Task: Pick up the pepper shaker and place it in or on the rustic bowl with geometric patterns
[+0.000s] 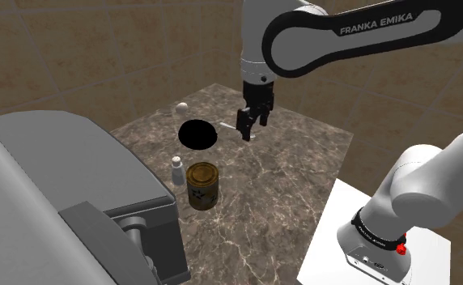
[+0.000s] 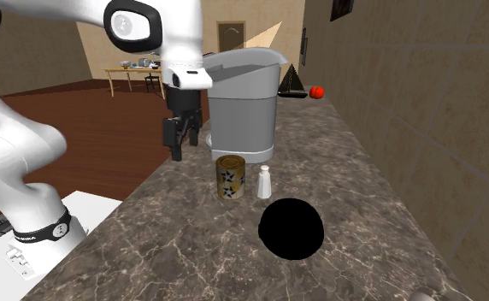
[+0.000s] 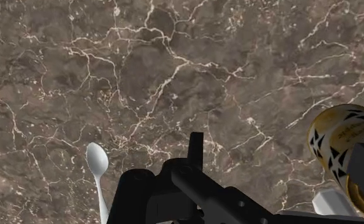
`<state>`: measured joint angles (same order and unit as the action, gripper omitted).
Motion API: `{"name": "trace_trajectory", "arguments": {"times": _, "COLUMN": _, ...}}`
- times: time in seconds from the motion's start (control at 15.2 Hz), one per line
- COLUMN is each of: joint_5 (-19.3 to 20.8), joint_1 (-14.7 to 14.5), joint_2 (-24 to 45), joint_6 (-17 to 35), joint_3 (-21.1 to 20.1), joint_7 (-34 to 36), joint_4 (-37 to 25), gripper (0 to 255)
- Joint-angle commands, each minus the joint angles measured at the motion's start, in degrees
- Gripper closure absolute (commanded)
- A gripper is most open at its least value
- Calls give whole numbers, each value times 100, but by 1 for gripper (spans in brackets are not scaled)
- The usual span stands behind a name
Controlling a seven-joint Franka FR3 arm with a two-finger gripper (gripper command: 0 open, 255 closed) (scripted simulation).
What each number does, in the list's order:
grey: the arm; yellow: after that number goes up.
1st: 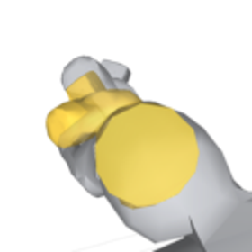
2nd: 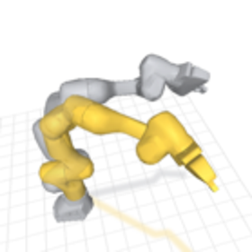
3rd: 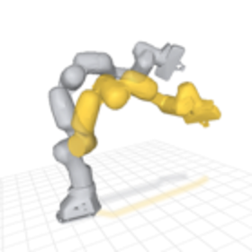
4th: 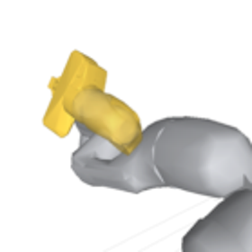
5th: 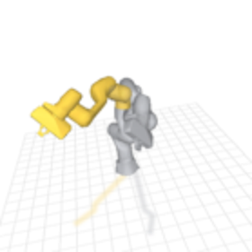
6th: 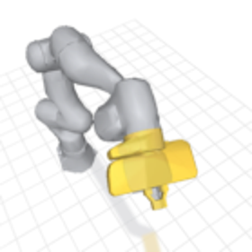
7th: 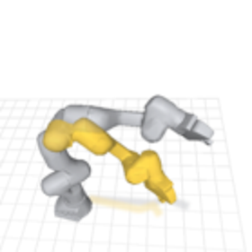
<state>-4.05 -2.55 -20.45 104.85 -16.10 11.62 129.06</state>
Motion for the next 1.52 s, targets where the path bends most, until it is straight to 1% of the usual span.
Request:
{"name": "trace_trajectory", "arguments": {"times": 0.0, "joint_5": 93, "joint_1": -21, "joint_2": 389, "joint_6": 263, "joint_3": -165, "joint_7": 182, "joint_4": -187, "gripper": 0}}
{"name": "trace_trajectory", "arguments": {"times": 0.33, "joint_5": 500, "joint_1": -95, "joint_2": 1401, "joint_6": 726, "joint_3": -527, "joint_7": 702, "joint_4": -818, "gripper": 0}}
{"name": "trace_trajectory", "arguments": {"times": 0.66, "joint_5": 1109, "joint_1": -269, "joint_2": 2485, "joint_6": 987, "joint_3": -766, "joint_7": 1273, "joint_4": -1637, "gripper": 0}}
{"name": "trace_trajectory", "arguments": {"times": 0.92, "joint_5": 1660, "joint_1": -533, "joint_2": 3385, "joint_6": 1034, "joint_3": -828, "joint_7": 1695, "joint_4": -2442, "gripper": 0}}
{"name": "trace_trajectory", "arguments": {"times": 1.19, "joint_5": 2175, "joint_1": -905, "joint_2": 4302, "joint_6": 945, "joint_3": -781, "joint_7": 2015, "joint_4": -3401, "gripper": 0}}
{"name": "trace_trajectory", "arguments": {"times": 1.25, "joint_5": 2202, "joint_1": -935, "joint_2": 4358, "joint_6": 936, "joint_3": -769, "joint_7": 2029, "joint_4": -3465, "gripper": 0}}
{"name": "trace_trajectory", "arguments": {"times": 1.45, "joint_5": 2252, "joint_1": -931, "joint_2": 4436, "joint_6": 1127, "joint_3": -738, "joint_7": 2061, "joint_4": -3345, "gripper": 0}}
